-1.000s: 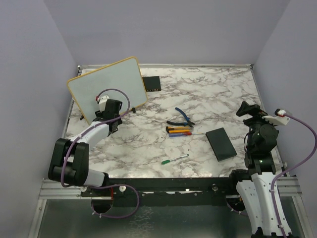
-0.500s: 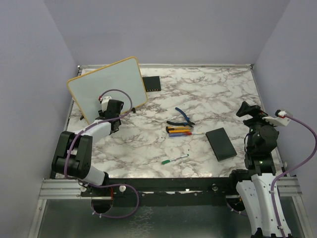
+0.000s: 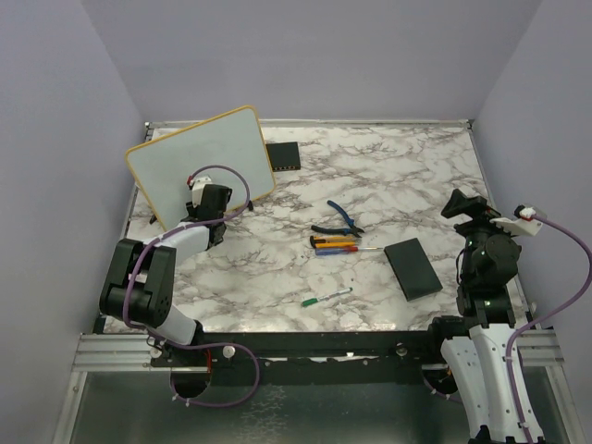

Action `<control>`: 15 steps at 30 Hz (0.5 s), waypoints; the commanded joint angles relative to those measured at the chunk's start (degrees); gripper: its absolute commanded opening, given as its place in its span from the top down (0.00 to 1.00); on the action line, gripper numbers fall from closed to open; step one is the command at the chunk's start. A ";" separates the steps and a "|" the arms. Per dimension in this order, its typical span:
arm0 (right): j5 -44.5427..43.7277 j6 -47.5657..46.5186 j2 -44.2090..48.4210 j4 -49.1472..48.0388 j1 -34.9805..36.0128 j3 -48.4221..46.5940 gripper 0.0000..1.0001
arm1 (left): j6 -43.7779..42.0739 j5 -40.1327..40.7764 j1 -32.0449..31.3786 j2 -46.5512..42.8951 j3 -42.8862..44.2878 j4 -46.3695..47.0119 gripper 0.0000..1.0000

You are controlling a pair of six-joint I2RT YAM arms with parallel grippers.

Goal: Write a sentence on the whiteboard
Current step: Move the whiteboard to the center of the board.

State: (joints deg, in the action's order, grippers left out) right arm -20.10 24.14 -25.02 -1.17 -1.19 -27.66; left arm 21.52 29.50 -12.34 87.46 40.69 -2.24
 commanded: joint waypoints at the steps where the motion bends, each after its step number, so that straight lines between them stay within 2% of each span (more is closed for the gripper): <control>1: -0.33 0.64 0.51 0.11 -0.22 1.11 0.00 | -1.15 1.52 0.23 0.75 0.74 2.02 0.61; 15: -0.28 0.56 0.54 0.38 -0.22 0.94 0.00 | -1.30 -1.74 1.27 2.71 1.76 2.06 0.62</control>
State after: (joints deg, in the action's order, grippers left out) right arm -20.08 24.47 -24.95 -1.17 -1.19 -27.46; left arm 20.29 29.32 -11.84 88.64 40.84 -1.28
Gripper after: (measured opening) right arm 0.997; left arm 0.376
